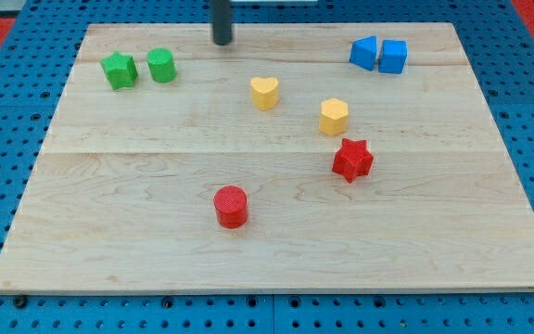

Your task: Push the green star to center left

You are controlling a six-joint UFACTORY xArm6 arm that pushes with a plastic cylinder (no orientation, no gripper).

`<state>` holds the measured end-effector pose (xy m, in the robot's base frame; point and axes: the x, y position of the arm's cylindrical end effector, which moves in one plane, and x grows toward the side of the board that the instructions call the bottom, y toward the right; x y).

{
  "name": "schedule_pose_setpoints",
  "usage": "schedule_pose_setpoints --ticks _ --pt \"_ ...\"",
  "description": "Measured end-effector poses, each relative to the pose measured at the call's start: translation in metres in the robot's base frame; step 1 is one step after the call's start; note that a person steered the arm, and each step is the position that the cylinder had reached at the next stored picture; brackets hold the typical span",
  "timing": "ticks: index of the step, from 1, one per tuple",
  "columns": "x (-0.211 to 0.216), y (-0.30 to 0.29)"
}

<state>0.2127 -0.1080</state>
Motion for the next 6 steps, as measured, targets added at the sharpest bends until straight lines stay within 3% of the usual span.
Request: schedule_pose_setpoints --ticks 1,2,4,6 --pt "0.0 -0.082" --pt "0.027 -0.109" --pt "0.101 -0.101" --pt "0.12 -0.105"
